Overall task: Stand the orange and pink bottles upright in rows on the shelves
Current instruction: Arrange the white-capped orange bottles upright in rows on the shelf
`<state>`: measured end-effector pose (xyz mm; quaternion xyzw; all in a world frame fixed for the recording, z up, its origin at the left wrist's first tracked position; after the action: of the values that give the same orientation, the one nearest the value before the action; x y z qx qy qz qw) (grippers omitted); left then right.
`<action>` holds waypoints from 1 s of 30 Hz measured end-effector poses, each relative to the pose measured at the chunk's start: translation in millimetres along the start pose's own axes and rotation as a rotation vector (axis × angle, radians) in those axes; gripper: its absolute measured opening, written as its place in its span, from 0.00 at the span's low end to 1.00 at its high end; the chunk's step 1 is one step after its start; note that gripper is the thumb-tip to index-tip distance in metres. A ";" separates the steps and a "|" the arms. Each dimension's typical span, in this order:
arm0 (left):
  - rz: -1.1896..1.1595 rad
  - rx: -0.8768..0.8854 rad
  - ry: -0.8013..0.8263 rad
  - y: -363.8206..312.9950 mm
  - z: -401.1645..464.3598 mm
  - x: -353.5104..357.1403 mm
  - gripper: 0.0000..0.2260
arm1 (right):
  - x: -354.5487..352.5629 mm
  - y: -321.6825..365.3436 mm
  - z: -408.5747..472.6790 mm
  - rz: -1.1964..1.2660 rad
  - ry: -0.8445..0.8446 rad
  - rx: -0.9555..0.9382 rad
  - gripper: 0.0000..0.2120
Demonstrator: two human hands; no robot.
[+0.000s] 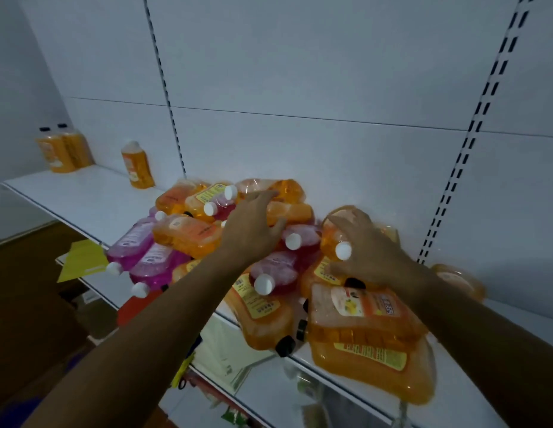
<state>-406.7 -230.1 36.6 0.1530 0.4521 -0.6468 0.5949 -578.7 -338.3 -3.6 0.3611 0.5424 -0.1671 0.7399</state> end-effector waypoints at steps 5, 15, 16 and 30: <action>-0.076 0.126 0.068 -16.1 6.7 23.9 0.24 | -3.7 2.7 0.5 -0.055 -0.115 -0.038 0.31; -0.117 0.136 0.147 -20.8 -5.1 19.6 0.27 | -35.7 21.4 -8.2 0.081 -0.283 -0.025 0.27; -0.126 0.125 0.149 -22.4 -5.9 18.0 0.28 | -42.2 23.7 -9.4 0.111 -0.300 -0.030 0.27; -0.117 0.074 -0.104 -34.1 -26.6 -24.1 0.34 | -88.7 87.7 -44.3 0.571 -0.304 -0.212 0.16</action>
<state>-440.8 -198.5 53.6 0.1143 0.4047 -0.7036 0.5728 -584.4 -259.4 102.6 0.3903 0.3171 0.0523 0.8628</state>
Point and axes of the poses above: each hand's wrist, its own z-axis towards the middle knuckle, its own x-axis out of the palm, y = z × x, the point moved 7 cm from there along z, towards the middle knuckle, and after that the axes turned 3 degrees about x, right-handed, at the moved point
